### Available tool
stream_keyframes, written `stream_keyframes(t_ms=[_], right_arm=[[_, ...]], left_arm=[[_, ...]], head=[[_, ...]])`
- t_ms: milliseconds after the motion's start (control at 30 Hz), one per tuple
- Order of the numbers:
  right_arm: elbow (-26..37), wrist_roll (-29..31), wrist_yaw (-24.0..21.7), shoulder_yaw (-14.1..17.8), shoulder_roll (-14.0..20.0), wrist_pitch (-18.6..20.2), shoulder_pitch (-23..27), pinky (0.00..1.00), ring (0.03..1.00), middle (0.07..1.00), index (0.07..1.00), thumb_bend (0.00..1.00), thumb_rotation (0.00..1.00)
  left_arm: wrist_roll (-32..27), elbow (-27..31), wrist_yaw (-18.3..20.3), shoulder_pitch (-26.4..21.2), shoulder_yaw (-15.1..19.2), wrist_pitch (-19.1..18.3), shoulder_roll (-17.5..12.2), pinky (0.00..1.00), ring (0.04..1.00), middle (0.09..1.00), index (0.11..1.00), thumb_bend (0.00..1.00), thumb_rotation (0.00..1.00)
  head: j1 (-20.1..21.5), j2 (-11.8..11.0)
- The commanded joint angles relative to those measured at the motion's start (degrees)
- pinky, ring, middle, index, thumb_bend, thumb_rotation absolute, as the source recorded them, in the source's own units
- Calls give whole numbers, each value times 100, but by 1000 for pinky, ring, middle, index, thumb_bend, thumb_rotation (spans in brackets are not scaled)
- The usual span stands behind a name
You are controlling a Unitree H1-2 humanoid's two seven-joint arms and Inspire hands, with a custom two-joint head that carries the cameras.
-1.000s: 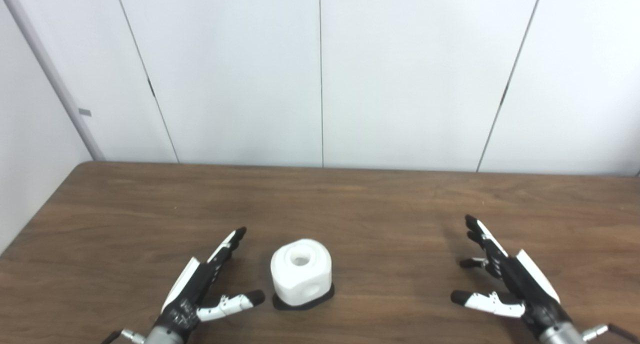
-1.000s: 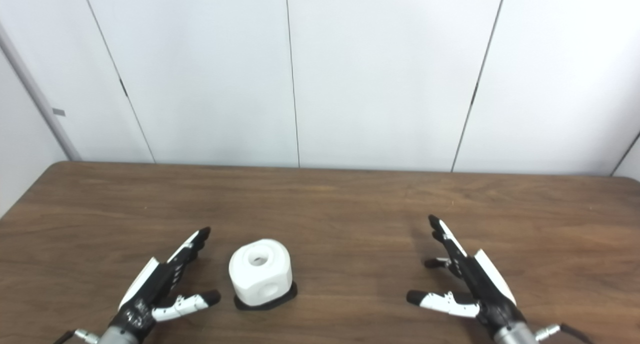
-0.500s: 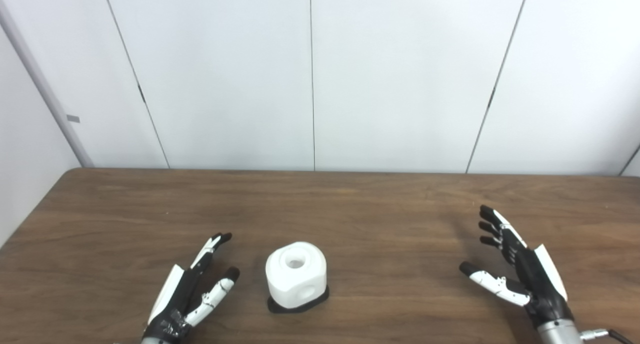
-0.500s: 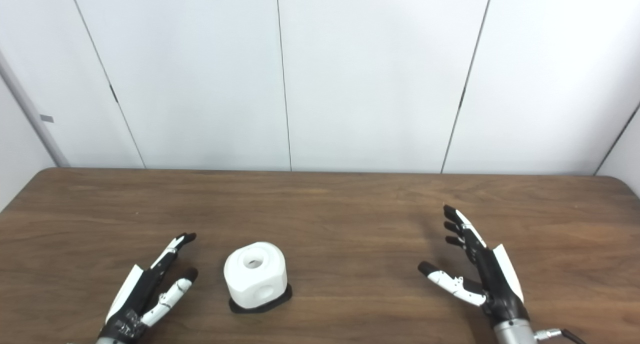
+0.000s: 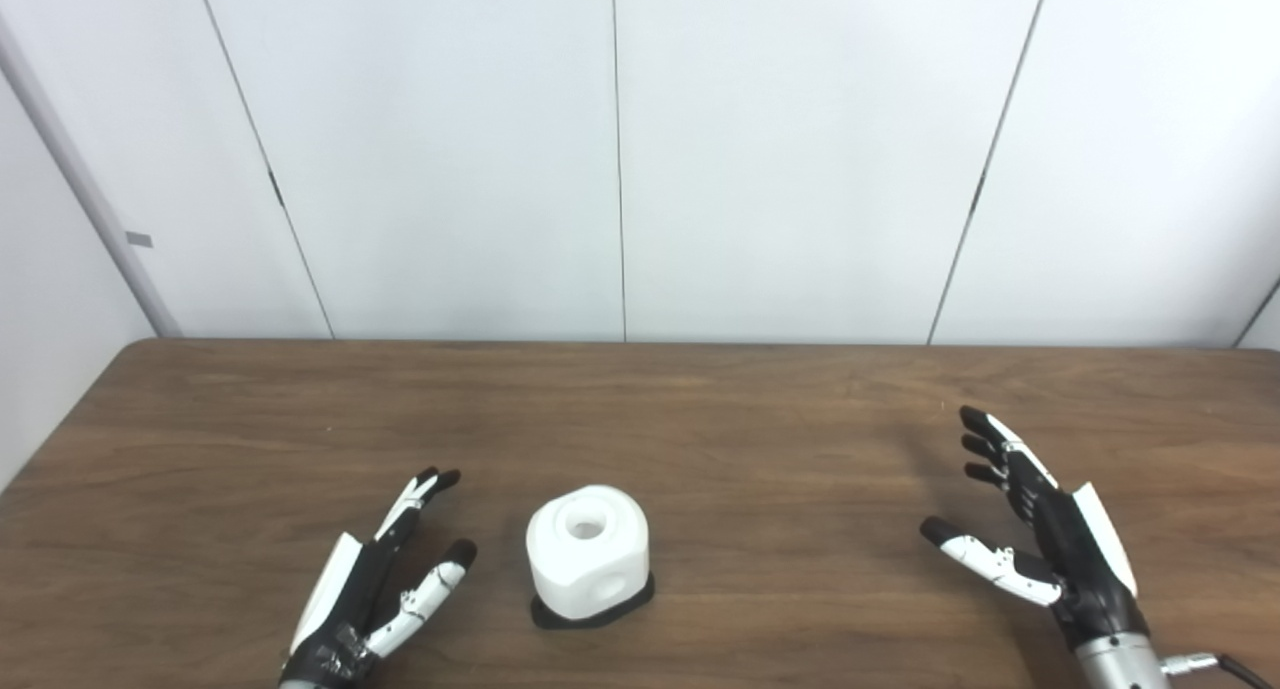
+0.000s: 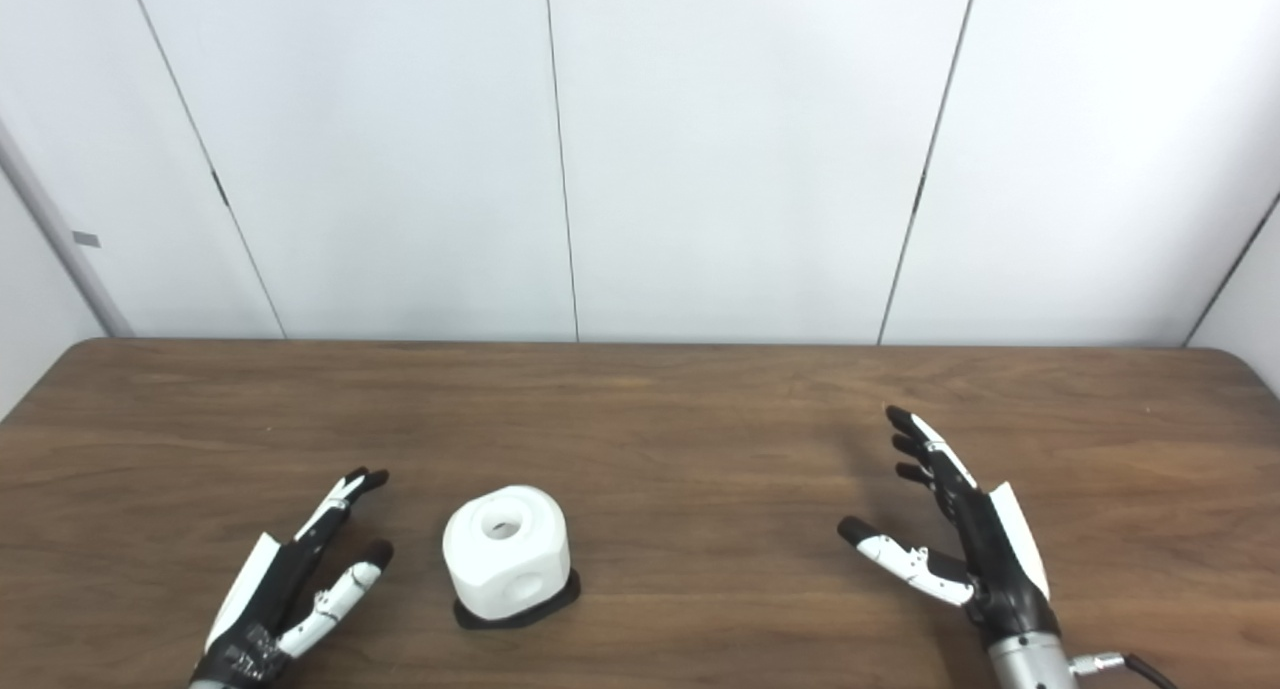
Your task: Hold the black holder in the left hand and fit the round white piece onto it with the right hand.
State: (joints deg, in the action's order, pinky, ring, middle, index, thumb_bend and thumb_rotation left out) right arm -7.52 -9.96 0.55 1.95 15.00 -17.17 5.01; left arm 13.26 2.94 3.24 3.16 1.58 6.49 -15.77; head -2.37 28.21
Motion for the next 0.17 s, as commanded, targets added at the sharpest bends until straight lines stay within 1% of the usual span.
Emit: stream_keyframes(t_ms=[0, 133], right_arm=[[-497, -144, 106, -51, -8, -270, -307, 828, 891, 911, 874, 564, 460], [-476, -97, 65, -58, -5, -262, -316, 820, 889, 912, 875, 559, 449]], left_arm=[[51, 19, 14, 100, 38, -165, -115, 965, 999, 1000, 930, 533, 718], [97, 54, 12, 105, 35, -243, -115, 960, 996, 1000, 929, 553, 723]], head=[[-7, 2], [-9, 9]])
